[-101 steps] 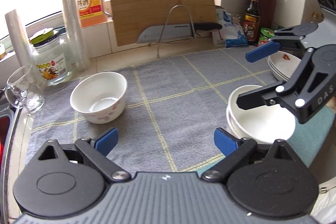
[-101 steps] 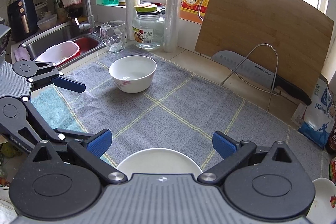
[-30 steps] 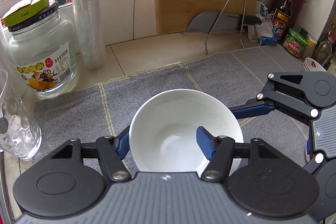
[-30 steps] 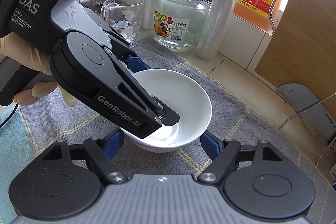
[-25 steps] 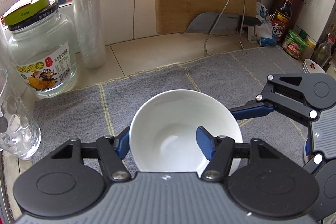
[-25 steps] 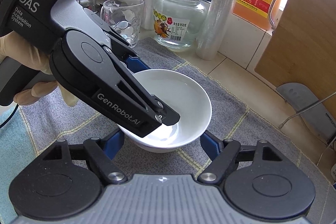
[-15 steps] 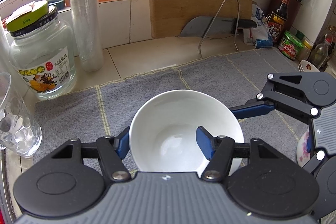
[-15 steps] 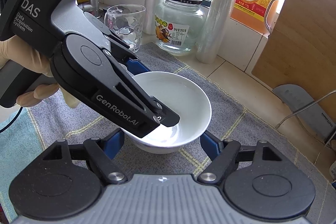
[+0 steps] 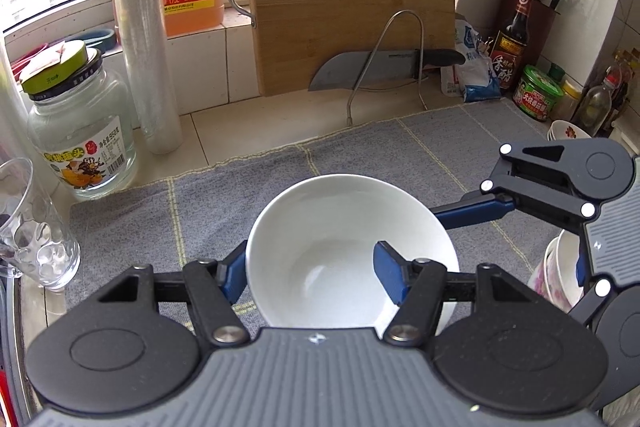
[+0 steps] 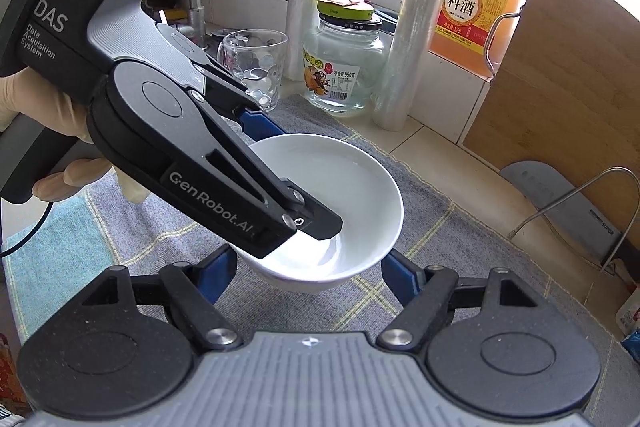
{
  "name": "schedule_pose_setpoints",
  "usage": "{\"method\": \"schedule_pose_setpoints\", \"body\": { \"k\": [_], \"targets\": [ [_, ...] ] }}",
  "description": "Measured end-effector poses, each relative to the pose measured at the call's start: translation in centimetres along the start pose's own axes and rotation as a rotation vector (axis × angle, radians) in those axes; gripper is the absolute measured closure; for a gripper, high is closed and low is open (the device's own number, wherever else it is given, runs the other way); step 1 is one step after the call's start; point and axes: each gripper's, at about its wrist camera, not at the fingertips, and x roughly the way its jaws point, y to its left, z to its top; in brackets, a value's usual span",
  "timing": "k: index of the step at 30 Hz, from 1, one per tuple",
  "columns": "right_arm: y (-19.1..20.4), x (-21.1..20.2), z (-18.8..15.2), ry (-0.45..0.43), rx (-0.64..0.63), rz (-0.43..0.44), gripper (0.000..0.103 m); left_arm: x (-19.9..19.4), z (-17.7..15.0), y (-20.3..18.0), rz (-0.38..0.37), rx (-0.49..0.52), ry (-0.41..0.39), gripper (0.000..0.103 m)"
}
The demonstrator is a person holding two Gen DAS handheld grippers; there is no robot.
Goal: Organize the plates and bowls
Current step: 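Lift the flower-print bowl with the right tool and carry it to the bowl stack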
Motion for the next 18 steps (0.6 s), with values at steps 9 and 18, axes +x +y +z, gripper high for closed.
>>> {"method": "schedule_pose_setpoints", "body": {
  "k": [9,18],
  "targets": [
    [-0.8,-3.9,-1.7,-0.029,-0.015,0.018,0.020,-1.5,-0.1,-4.1,0.029,0.003,-0.021,0.039],
    [-2.4,-8.4,-4.8,-0.055,-0.013,0.019,0.020,-2.4,0.4,-9.7,0.033,0.026,-0.038,0.039]
  ]
}}
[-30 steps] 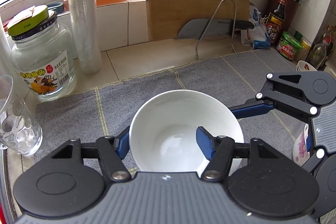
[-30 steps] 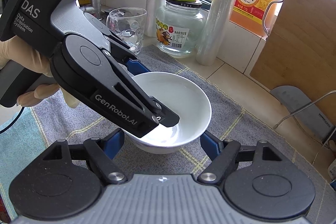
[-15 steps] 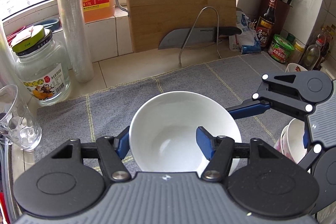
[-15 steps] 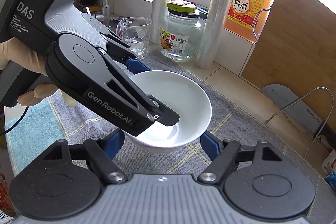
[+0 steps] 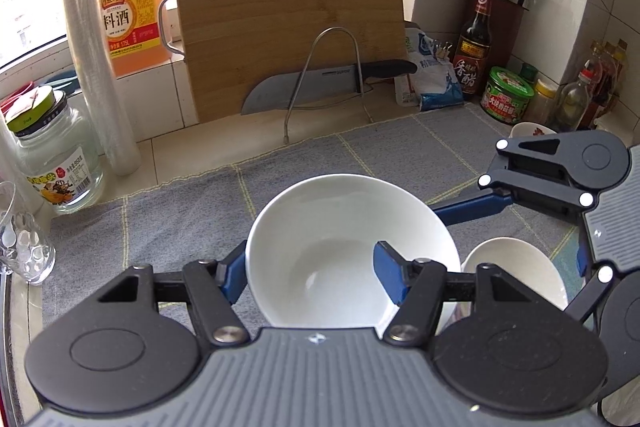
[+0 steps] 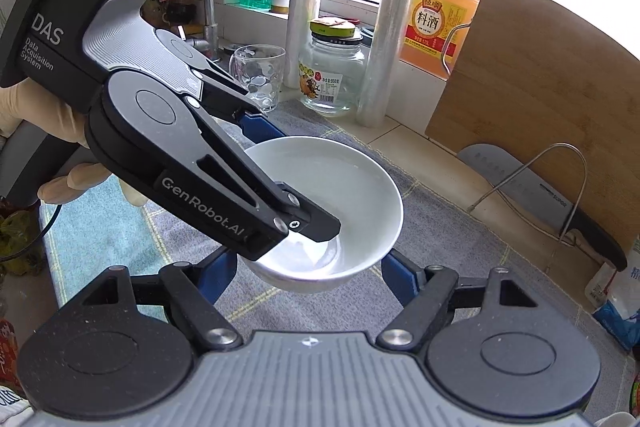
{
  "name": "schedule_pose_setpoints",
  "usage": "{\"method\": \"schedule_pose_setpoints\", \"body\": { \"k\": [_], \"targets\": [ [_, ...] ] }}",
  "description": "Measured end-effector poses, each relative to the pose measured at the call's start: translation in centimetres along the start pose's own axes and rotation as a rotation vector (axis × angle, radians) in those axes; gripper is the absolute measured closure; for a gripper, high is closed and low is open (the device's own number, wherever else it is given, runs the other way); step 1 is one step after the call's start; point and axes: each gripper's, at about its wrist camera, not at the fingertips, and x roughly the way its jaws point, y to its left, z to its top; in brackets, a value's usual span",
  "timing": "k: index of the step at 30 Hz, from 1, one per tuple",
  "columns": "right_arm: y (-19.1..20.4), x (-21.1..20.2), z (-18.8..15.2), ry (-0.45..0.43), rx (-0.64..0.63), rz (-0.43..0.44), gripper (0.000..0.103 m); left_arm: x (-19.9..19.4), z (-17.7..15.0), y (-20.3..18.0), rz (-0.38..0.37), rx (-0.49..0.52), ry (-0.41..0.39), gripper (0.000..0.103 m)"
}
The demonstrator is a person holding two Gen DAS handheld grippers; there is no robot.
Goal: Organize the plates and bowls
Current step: 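Lift the flower-print bowl with the right tool and carry it to the bowl stack, then lower the flower-print bowl onto the bowl stack and open the right tool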
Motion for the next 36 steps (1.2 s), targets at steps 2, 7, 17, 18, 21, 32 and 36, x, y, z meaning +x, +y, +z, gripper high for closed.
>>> {"method": "schedule_pose_setpoints", "body": {
  "k": [2,7,17,18,21,32,36],
  "targets": [
    [-0.4,-1.0,-0.7,-0.003,0.005,-0.002,0.020,-0.1,0.2,-1.3,-0.004,0.006,-0.002,0.039],
    [-1.3,-3.2,-2.5,-0.015,0.017,-0.008,0.020,-0.1,0.5,-4.1,-0.010,0.022,0.001,0.039],
    [-2.5,-6.5,-5.1,-0.022,0.046,-0.032,0.020,0.1,0.9,-8.2,-0.036,0.049,0.001,0.039],
    [-2.5,-6.7,-5.4,-0.020,0.048,-0.033,0.020,0.1,0.8,-8.5,-0.041,0.049,0.004,0.039],
    [-2.5,-7.3,-6.1,-0.014,0.058,-0.033,0.020,0.3,0.5,-9.3,-0.048,0.046,0.011,0.039],
    [-2.3,-8.3,-8.3,0.020,0.089,-0.025,0.020,0.7,-1.0,-11.5,-0.082,0.059,0.034,0.038],
    [-2.3,-8.3,-9.0,0.036,0.104,-0.017,0.020,0.8,-1.6,-12.1,-0.091,0.070,0.042,0.038]
  ]
}}
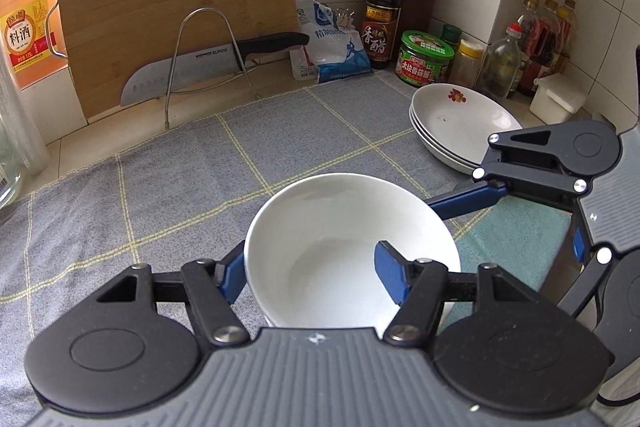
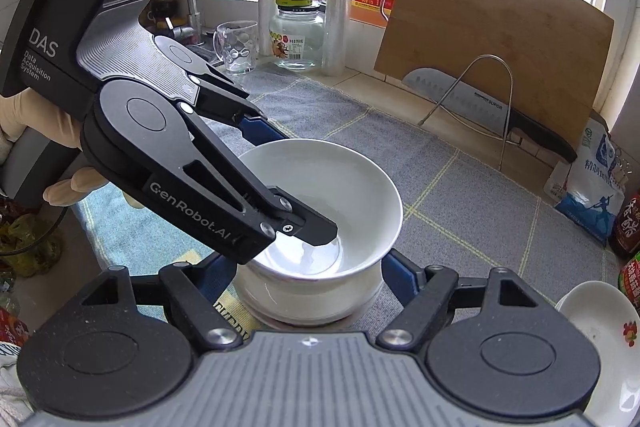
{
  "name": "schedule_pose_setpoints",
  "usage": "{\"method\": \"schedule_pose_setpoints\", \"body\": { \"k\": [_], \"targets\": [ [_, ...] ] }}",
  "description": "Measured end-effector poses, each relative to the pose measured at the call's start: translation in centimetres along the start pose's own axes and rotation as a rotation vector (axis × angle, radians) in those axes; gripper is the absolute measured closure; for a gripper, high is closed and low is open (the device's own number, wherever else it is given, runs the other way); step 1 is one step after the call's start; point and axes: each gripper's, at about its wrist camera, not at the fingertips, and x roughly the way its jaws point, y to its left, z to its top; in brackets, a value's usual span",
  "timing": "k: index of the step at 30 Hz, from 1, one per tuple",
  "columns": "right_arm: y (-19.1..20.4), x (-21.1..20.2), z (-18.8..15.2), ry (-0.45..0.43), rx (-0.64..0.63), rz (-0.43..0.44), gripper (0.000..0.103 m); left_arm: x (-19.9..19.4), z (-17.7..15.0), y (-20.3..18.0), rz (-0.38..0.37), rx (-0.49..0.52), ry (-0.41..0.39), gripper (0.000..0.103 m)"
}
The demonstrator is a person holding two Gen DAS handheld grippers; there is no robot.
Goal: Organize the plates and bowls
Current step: 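Lower the flower-print bowl onto the bowl stack and open the right tool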
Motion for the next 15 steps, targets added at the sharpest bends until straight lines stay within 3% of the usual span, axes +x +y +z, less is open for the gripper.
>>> {"method": "schedule_pose_setpoints", "body": {
  "k": [15],
  "targets": [
    [-0.2,0.7,-0.9,0.034,0.027,0.006,0.020,0.8,-0.7,-1.2,0.018,0.074,0.011,0.038]
  ]
}}
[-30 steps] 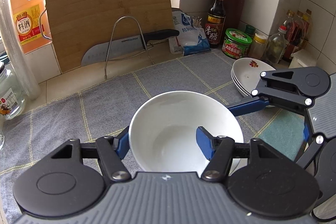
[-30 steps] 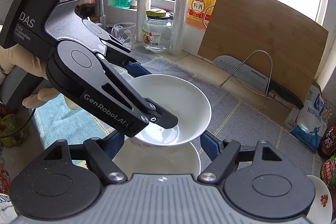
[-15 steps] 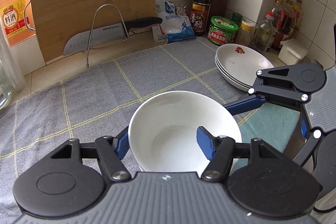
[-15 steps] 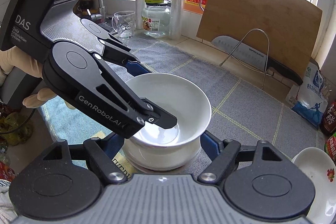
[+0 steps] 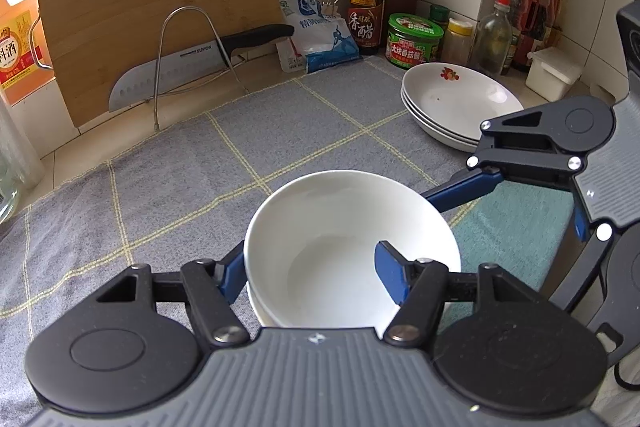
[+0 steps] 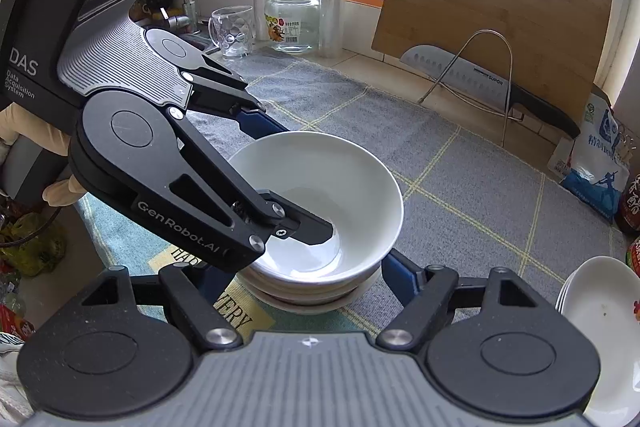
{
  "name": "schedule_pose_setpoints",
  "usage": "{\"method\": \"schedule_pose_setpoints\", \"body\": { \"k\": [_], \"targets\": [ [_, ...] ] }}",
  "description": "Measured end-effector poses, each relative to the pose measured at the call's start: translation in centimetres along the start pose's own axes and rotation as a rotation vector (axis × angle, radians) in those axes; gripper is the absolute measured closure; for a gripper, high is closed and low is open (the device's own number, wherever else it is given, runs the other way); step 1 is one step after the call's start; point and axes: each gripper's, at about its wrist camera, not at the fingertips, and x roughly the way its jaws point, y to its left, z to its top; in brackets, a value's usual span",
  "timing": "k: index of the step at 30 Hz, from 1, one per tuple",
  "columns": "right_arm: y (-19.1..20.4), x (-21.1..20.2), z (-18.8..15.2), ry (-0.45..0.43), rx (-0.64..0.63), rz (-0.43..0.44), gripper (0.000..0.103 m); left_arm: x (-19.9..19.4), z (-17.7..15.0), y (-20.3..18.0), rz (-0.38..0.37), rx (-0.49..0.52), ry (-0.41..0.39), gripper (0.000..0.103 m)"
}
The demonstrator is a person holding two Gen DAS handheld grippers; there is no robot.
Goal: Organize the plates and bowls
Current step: 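Lower the flower-print bowl onto the bowl stack and open the right tool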
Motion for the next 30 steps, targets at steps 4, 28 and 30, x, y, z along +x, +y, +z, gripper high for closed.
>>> {"method": "schedule_pose_setpoints", "body": {
  "k": [4,28,30],
  "targets": [
    [-0.1,0.1,0.0,0.007,-0.002,-0.001,0.020,0.0,0.0,0.0,-0.006,-0.002,-0.004,0.038],
    [-1.2,-0.8,-1.4,-0.015,0.005,-0.021,0.000,-4.4,-2.7,1.4,0.002,-0.061,-0.081,0.007],
    [-1.5,-1.0,-1.4,-0.023,0.018,-0.023,0.000,-4.6,-3.1,1.4,-0.007,-0.067,-0.072,0.007]
  ]
}}
